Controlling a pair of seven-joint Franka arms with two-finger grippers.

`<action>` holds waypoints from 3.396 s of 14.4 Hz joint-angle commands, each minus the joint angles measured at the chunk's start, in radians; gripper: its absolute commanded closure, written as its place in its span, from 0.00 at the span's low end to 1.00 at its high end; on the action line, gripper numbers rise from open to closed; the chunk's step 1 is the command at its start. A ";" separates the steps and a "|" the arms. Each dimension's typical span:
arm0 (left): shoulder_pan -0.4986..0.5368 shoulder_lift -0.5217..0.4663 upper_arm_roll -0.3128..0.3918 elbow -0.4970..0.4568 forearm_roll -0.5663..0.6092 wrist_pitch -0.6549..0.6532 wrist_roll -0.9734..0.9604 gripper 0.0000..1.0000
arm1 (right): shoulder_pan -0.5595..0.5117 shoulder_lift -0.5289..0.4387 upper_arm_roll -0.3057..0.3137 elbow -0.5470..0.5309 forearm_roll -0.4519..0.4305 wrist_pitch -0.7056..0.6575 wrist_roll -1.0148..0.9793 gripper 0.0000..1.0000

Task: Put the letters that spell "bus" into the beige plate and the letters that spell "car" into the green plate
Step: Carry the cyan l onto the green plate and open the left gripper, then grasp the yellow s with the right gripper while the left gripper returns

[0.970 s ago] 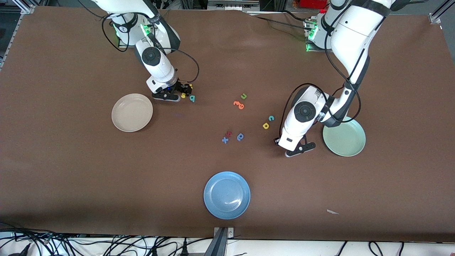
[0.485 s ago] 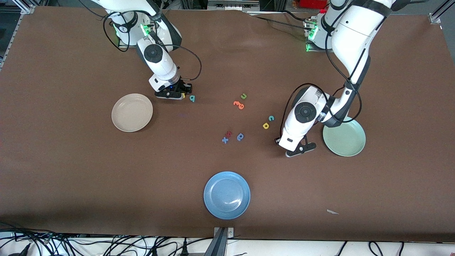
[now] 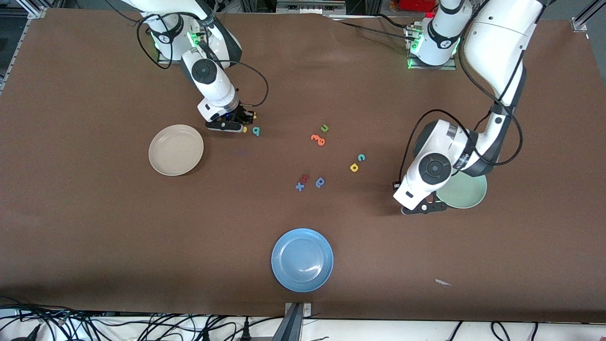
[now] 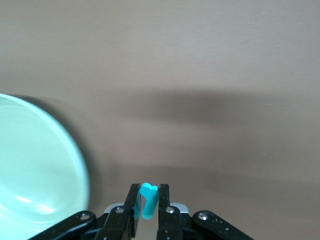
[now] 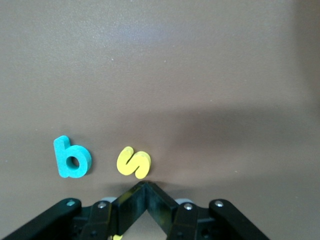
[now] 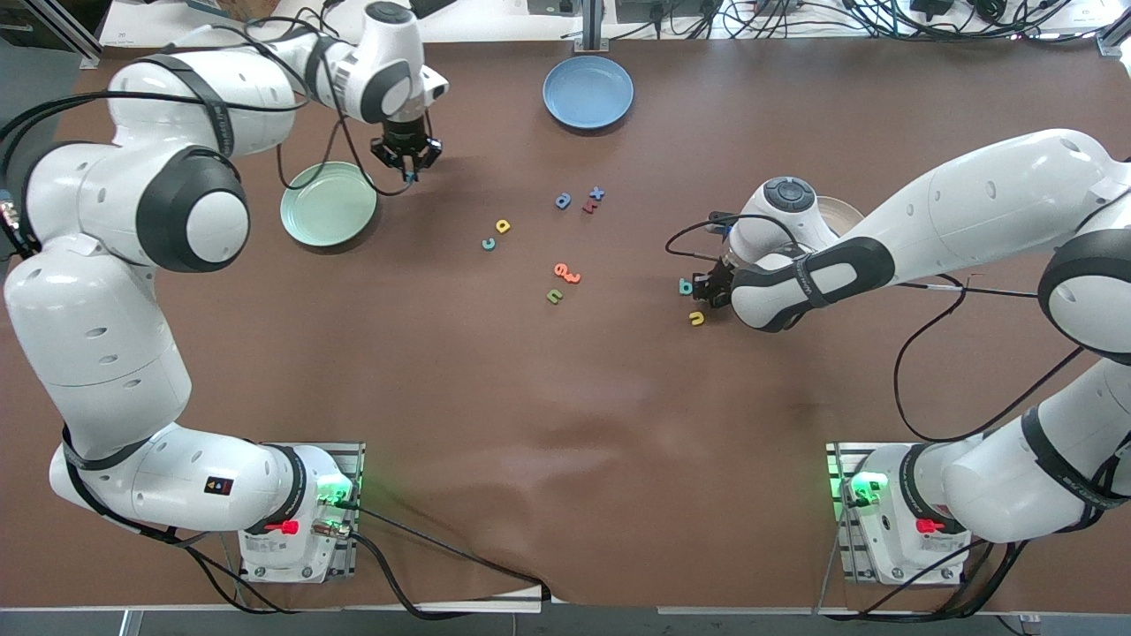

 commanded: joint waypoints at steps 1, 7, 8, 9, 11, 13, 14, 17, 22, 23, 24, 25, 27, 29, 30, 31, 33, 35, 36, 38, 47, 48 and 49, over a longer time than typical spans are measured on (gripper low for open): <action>0.070 -0.055 -0.005 -0.037 -0.010 -0.049 0.179 1.00 | -0.005 -0.029 0.002 -0.006 -0.010 -0.021 0.007 0.68; 0.199 -0.176 -0.007 -0.222 -0.009 0.065 0.394 1.00 | -0.005 -0.014 0.003 0.009 -0.009 -0.003 0.014 0.00; 0.209 -0.204 -0.007 -0.271 -0.010 0.107 0.402 1.00 | -0.005 -0.006 0.003 0.009 -0.015 0.003 0.014 0.00; 0.218 -0.230 -0.007 -0.320 -0.009 0.145 0.404 1.00 | -0.005 0.004 0.003 0.009 -0.027 0.018 0.014 0.00; 0.245 -0.267 -0.007 -0.412 -0.009 0.237 0.419 1.00 | -0.005 0.034 0.002 0.011 -0.032 0.051 0.013 0.00; 0.285 -0.282 -0.007 -0.484 -0.009 0.322 0.480 1.00 | -0.005 0.057 -0.001 0.011 -0.049 0.077 0.013 0.00; 0.304 -0.288 -0.007 -0.506 -0.009 0.354 0.498 0.89 | -0.005 0.060 -0.004 0.011 -0.055 0.080 0.013 0.00; 0.302 -0.295 -0.007 -0.500 -0.009 0.353 0.508 0.00 | -0.007 0.058 -0.013 0.011 -0.067 0.080 0.008 0.00; 0.288 -0.281 -0.128 -0.474 -0.084 0.353 0.292 0.00 | -0.022 -0.012 -0.036 0.025 -0.076 0.025 -0.010 0.00; 0.285 -0.275 -0.166 -0.472 -0.085 0.357 0.225 0.00 | -0.024 -0.015 -0.036 0.032 -0.079 0.002 -0.007 0.00; 0.281 -0.269 -0.204 -0.471 -0.085 0.360 0.145 0.00 | -0.022 -0.011 -0.036 0.035 -0.079 -0.001 -0.004 0.00; 0.266 -0.264 -0.232 -0.462 -0.085 0.360 0.061 0.00 | -0.022 -0.003 -0.036 0.035 -0.079 -0.001 -0.006 0.00; 0.180 -0.240 -0.243 -0.439 -0.084 0.360 -0.088 0.00 | -0.022 0.023 -0.036 0.034 -0.081 0.012 -0.003 0.00; 0.089 -0.189 -0.242 -0.385 -0.076 0.354 -0.193 0.00 | -0.021 0.038 -0.036 0.031 -0.081 0.035 -0.003 0.01; 0.057 -0.161 -0.241 -0.346 -0.076 0.350 -0.227 0.00 | -0.021 0.040 -0.036 0.026 -0.082 0.037 -0.001 0.03; 0.031 -0.132 -0.240 -0.313 -0.076 0.343 -0.250 0.00 | -0.021 0.038 -0.036 0.025 -0.085 0.037 0.002 0.07; -0.014 -0.079 -0.235 -0.247 -0.073 0.308 -0.284 0.00 | -0.021 0.038 -0.035 0.023 -0.085 0.037 0.004 0.21; -0.028 -0.036 -0.234 -0.215 -0.072 0.300 -0.288 0.00 | -0.019 0.040 -0.033 0.023 -0.087 0.043 0.004 0.38; -0.031 -0.020 -0.234 -0.207 -0.067 0.300 -0.288 0.00 | -0.019 0.041 -0.033 0.023 -0.087 0.048 0.004 0.47; -0.034 0.023 -0.234 -0.170 -0.024 0.296 -0.299 0.00 | -0.019 0.041 -0.033 0.023 -0.087 0.048 0.004 0.59; -0.074 0.081 -0.232 -0.113 -0.019 0.250 -0.330 0.07 | -0.021 0.025 -0.032 0.026 -0.089 0.037 0.001 1.00; -0.074 0.086 -0.232 -0.112 -0.018 0.250 -0.330 0.10 | -0.021 0.009 -0.032 0.028 -0.089 0.034 -0.009 1.00; -0.074 0.087 -0.232 -0.112 -0.018 0.250 -0.328 0.11 | -0.022 -0.017 -0.032 0.034 -0.089 -0.013 -0.016 1.00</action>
